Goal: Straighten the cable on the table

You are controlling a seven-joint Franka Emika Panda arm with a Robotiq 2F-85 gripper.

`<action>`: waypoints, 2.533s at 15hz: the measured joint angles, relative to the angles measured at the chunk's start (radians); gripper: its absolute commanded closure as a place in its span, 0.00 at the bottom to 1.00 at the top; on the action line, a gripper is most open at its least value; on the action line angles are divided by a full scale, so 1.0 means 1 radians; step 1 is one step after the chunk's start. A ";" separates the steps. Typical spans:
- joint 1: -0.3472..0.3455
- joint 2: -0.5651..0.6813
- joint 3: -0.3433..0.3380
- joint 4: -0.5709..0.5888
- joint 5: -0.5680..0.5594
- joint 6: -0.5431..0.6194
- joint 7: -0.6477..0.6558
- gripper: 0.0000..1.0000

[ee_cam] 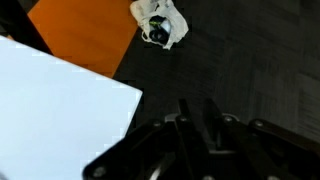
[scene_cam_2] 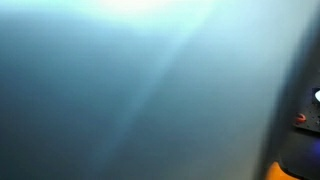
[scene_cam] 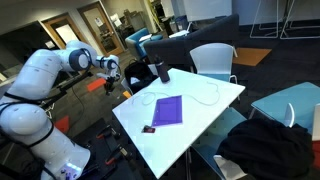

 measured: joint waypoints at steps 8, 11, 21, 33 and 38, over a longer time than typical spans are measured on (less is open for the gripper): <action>0.051 -0.123 -0.097 -0.163 -0.107 0.348 0.066 0.00; 0.050 -0.218 -0.135 -0.299 -0.109 0.550 0.119 0.00; 0.084 -0.593 -0.276 -0.767 -0.123 0.979 0.407 0.00; -0.106 -0.958 -0.345 -1.161 -0.306 1.085 0.829 0.00; -0.214 -0.976 -0.290 -1.185 -0.307 1.088 0.843 0.00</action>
